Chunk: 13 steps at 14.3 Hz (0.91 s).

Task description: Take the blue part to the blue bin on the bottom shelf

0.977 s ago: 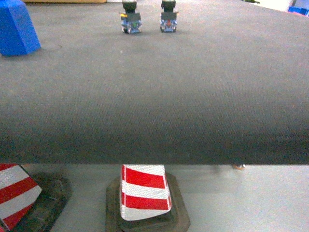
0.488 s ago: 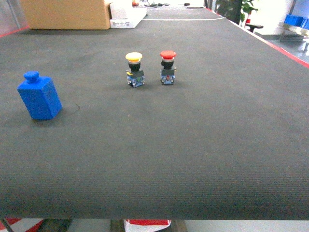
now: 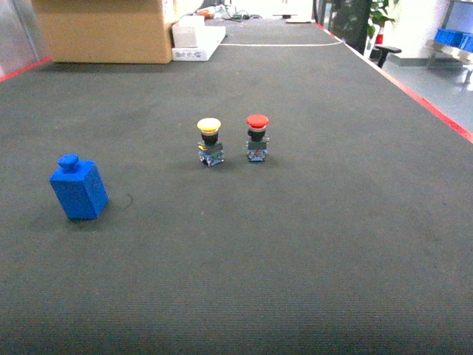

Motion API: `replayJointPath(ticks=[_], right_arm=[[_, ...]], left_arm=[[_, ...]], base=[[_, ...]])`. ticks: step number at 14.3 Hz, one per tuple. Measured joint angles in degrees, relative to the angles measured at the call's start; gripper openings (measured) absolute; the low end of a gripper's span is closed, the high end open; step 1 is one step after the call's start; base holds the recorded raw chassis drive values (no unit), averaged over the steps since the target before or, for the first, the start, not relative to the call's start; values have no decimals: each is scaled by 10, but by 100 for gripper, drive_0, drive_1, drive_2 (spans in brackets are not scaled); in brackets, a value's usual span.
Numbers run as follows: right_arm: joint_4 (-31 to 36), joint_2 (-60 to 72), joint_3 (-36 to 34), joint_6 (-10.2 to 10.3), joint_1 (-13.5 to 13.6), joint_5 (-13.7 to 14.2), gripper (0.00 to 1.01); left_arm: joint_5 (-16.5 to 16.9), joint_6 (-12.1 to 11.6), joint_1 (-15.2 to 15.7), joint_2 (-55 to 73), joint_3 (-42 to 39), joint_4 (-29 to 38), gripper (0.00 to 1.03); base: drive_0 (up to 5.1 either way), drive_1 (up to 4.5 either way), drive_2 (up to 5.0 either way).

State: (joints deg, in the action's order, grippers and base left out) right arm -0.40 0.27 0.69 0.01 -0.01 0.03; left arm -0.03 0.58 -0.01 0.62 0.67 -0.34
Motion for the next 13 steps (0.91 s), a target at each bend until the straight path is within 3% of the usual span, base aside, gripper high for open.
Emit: replayJointPath(ticks=[8, 9, 10, 11, 13], right_arm=[[2, 0, 0, 0, 0, 0, 98], [2, 0, 0, 0, 0, 0, 98], [2, 0, 0, 0, 0, 0, 98], [1, 0, 0, 0, 0, 0, 98], [1, 0, 0, 0, 0, 0, 98]], left_arm=[[-4, 1, -1, 0, 0, -2, 98], [-79, 20, -37, 30, 5, -14, 98], [-124, 27, -67, 93, 5, 41, 98], [-130, 35, -73, 186, 5, 145, 98], [-124, 35, -69, 266, 7, 227, 98]], base=[[0, 0, 0], [0, 0, 0], [0, 0, 0], [0, 0, 0], [0, 0, 0]])
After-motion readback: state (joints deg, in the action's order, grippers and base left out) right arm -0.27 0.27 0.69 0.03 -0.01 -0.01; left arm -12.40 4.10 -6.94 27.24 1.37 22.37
